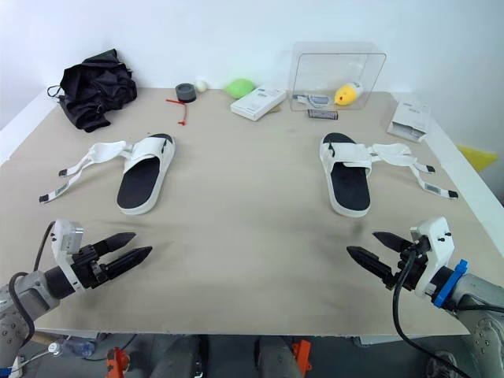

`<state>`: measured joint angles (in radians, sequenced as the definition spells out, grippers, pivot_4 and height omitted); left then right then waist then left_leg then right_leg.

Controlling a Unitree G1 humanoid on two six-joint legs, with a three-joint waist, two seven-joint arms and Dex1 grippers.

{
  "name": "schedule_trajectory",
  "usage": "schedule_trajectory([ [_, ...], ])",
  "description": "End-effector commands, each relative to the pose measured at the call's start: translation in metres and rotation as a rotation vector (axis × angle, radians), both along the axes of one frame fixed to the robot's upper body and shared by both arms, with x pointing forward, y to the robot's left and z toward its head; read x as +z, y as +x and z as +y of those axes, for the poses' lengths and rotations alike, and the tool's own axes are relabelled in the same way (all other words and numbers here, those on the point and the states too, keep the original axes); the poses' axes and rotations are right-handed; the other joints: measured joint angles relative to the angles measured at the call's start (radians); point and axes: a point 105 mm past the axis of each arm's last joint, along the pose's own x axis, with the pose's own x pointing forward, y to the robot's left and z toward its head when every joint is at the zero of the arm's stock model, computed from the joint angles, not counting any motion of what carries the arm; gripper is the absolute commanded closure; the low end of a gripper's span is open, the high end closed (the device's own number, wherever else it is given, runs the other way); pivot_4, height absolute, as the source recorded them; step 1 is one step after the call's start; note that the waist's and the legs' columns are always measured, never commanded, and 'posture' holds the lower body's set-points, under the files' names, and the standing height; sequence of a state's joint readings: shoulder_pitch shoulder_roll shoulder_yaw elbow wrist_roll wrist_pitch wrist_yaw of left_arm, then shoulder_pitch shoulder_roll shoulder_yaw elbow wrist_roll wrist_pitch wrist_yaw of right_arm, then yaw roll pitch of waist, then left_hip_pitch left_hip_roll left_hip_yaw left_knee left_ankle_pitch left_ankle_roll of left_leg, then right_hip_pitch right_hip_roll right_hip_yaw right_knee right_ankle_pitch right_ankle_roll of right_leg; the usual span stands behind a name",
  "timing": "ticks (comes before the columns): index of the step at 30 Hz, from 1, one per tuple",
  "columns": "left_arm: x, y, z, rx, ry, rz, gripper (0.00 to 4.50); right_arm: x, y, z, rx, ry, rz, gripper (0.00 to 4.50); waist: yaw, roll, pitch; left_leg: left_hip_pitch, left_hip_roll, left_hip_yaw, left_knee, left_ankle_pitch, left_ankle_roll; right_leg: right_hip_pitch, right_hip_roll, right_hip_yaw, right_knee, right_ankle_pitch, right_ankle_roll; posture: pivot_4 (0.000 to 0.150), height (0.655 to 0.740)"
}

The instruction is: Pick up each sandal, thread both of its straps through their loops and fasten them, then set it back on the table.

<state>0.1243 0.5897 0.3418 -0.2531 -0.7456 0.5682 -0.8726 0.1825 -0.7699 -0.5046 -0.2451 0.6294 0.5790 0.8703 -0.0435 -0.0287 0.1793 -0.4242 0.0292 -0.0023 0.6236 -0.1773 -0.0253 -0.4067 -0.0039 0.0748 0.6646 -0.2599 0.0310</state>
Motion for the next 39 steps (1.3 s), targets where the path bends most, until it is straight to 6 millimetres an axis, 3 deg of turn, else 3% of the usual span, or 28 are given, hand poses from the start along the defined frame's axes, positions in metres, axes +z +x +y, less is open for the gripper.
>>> schedule_trajectory([
  [1, 0.008, -0.001, -0.006, -0.053, 0.014, -0.006, 0.00, 0.006, 0.002, 0.003, 0.011, -0.006, -0.033, 0.10, 0.000, 0.000, 0.000, 0.000, 0.000, 0.000, 0.000, 0.000, 0.000, 0.000, 0.000, 0.000, 0.000, 0.000, 0.000, 0.150, 0.7400],
  [12, 0.011, -0.006, -0.030, -0.292, -0.023, 0.089, 0.00, 0.003, 0.000, 0.007, -0.034, 0.011, -0.036, 0.10, 0.000, 0.000, 0.000, 0.000, 0.000, 0.000, 0.000, 0.000, 0.000, 0.000, 0.001, 0.000, 0.001, 0.002, 0.003, 0.150, 0.7400],
  [17, 0.016, -0.001, -0.057, -0.458, 0.057, -0.007, 0.00, 0.028, 0.014, 0.016, -0.034, -0.026, -0.117, 0.10, 0.000, 0.001, -0.001, 0.000, 0.000, 0.000, 0.001, 0.000, 0.001, 0.000, 0.001, 0.000, 0.001, 0.002, 0.002, 0.150, 0.7400],
  [20, 0.030, 0.004, -0.079, -0.576, 0.077, -0.119, 0.00, 0.037, 0.036, 0.022, -0.079, -0.091, -0.160, 0.10, -0.001, 0.000, 0.000, 0.001, -0.001, 0.003, 0.003, 0.001, 0.001, 0.001, 0.001, 0.002, 0.001, 0.003, 0.001, 0.150, 0.7400],
  [22, 0.048, 0.010, -0.096, -0.636, 0.056, -0.212, 0.00, 0.045, 0.061, 0.036, -0.110, -0.103, -0.188, 0.10, -0.003, 0.000, 0.000, 0.000, -0.001, 0.003, 0.004, 0.001, 0.002, 0.000, 0.002, 0.002, 0.001, 0.005, 0.001, 0.150, 0.7400],
  [29, 0.080, 0.032, -0.117, -0.636, -0.051, -0.337, 0.00, 0.051, 0.118, 0.063, -0.193, -0.151, -0.173, 0.10, -0.002, 0.000, 0.000, -0.001, 0.000, 0.003, 0.006, 0.002, 0.004, -0.001, 0.007, 0.006, 0.001, 0.010, 0.006, 0.150, 0.7400],
  [34, 0.105, 0.043, -0.129, -0.597, -0.168, -0.399, 0.00, 0.043, 0.149, 0.050, -0.306, -0.234, -0.146, 0.10, 0.001, 0.000, 0.000, -0.007, -0.001, 0.001, 0.006, 0.002, 0.004, -0.004, 0.007, 0.006, 0.001, 0.010, 0.007, 0.150, 0.7400],
  [39, 0.102, 0.041, -0.133, -0.609, -0.154, -0.386, 0.00, 0.038, 0.162, 0.041, -0.353, -0.203, -0.123, 0.10, -0.001, 0.000, 0.000, -0.007, -0.003, 0.002, 0.007, 0.000, 0.007, -0.003, 0.005, 0.006, 0.001, 0.011, 0.007, 0.150, 0.7400],
])
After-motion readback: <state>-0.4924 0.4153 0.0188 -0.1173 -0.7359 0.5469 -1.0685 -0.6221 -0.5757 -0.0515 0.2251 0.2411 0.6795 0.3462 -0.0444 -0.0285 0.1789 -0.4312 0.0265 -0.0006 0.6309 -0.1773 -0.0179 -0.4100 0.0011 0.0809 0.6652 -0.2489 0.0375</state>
